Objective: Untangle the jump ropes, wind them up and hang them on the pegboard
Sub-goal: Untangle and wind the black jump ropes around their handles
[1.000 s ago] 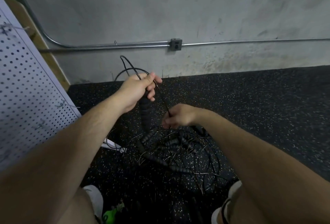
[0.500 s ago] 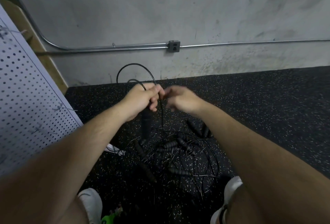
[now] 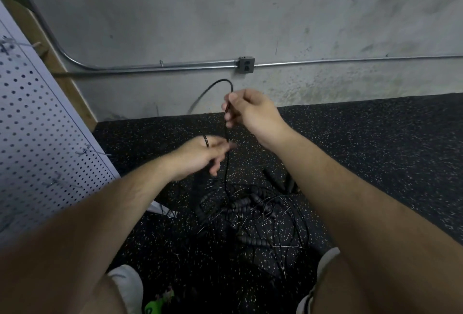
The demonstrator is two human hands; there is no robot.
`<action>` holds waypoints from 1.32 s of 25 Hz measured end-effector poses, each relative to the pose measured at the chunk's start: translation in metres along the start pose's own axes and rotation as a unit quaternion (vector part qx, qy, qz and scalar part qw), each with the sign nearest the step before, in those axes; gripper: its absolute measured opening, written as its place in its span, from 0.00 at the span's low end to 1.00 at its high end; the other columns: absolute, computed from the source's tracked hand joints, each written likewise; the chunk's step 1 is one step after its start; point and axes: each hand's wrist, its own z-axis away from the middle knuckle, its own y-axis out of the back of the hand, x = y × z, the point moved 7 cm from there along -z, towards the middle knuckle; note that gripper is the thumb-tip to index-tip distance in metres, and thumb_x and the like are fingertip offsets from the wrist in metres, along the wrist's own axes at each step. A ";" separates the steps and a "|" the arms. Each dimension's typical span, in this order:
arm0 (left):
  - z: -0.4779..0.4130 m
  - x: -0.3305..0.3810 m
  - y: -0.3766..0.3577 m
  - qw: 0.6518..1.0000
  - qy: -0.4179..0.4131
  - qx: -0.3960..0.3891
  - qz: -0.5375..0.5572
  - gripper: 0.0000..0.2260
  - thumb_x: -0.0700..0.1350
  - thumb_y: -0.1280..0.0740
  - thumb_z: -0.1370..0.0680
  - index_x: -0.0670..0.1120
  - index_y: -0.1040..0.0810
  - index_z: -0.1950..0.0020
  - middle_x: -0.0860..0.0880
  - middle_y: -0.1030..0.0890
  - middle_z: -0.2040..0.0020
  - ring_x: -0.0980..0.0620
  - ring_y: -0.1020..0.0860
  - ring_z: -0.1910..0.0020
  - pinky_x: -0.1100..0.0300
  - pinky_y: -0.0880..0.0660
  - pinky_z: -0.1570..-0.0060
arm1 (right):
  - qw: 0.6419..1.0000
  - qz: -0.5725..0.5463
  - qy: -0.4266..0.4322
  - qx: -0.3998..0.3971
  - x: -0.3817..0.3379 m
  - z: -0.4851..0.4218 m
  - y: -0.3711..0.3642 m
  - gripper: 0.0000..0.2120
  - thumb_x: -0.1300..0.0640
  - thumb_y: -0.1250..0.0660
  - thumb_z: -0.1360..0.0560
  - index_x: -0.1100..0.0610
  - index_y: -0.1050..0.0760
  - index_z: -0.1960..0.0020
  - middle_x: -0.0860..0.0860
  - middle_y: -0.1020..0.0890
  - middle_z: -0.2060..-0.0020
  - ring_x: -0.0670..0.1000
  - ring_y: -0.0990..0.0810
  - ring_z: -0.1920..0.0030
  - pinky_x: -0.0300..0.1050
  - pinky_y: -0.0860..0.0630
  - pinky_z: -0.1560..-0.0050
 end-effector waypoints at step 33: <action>-0.007 0.022 0.029 0.990 -0.015 0.136 -0.039 0.07 0.44 0.35 0.16 0.49 0.20 0.41 0.52 0.21 0.60 0.54 0.26 0.74 0.58 0.25 0.57 | 0.965 0.260 0.000 -0.030 0.036 -0.001 0.012 0.06 0.52 0.28 0.22 0.52 0.19 0.58 0.50 0.15 0.67 0.48 0.18 0.67 0.41 0.20 0.61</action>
